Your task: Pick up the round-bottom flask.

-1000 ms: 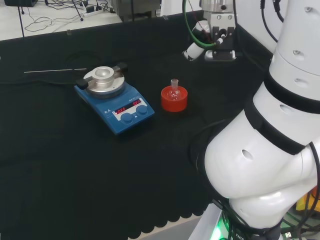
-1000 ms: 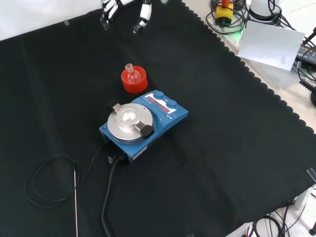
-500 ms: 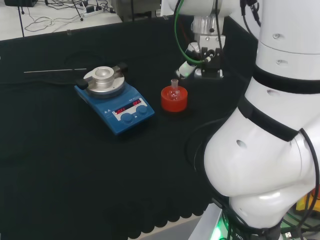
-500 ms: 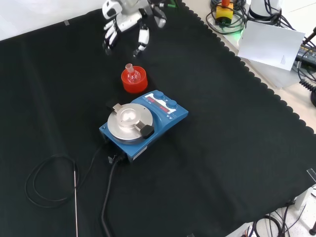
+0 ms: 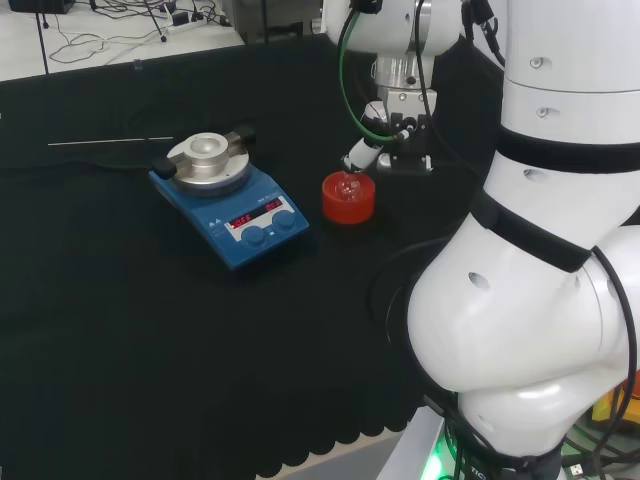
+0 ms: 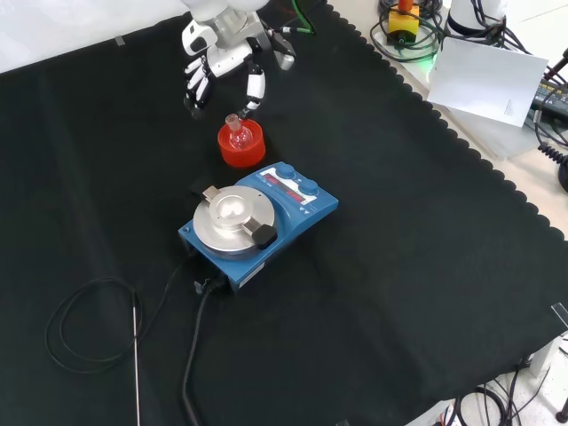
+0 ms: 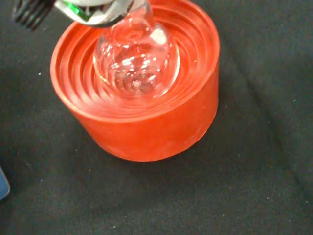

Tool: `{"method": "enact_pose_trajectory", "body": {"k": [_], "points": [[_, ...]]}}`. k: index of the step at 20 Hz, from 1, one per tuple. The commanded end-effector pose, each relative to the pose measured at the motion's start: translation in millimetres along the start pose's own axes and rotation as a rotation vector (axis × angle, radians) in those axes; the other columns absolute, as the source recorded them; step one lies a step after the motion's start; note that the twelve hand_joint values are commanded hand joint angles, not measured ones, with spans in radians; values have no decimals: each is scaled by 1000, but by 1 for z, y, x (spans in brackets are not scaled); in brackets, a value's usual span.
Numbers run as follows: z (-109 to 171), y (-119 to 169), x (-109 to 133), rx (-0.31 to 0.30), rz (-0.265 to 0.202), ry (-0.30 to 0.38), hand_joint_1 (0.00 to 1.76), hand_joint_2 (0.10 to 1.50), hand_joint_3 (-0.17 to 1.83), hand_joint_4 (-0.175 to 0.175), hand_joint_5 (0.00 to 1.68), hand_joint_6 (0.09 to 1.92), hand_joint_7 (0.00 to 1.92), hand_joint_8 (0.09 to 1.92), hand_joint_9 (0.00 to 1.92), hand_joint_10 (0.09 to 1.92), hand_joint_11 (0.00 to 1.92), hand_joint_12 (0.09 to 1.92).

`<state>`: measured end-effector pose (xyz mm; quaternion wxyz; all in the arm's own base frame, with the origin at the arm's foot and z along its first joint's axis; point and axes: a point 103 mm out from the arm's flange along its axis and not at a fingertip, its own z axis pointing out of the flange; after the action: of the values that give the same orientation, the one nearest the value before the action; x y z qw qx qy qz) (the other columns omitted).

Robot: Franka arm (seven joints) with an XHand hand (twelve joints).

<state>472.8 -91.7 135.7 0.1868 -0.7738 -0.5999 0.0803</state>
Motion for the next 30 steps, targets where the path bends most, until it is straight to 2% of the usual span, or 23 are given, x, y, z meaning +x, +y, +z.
{"method": "enact_pose_trajectory", "body": {"k": [1,13,16,21,30], "points": [[2,-2,2,2,-9,1,858,647,654,-23,611,87,230,648,381,676,20,1417],[12,0,4,4,-11,7,874,633,673,-33,741,146,253,651,427,660,46,1412],[14,1,5,8,-19,12,888,637,671,-33,767,216,264,644,444,640,62,1401],[16,3,8,14,-24,6,891,639,670,-35,696,470,274,640,450,632,64,1406],[14,3,11,6,-27,-8,889,640,674,-44,770,604,292,644,459,636,72,1407]]}}
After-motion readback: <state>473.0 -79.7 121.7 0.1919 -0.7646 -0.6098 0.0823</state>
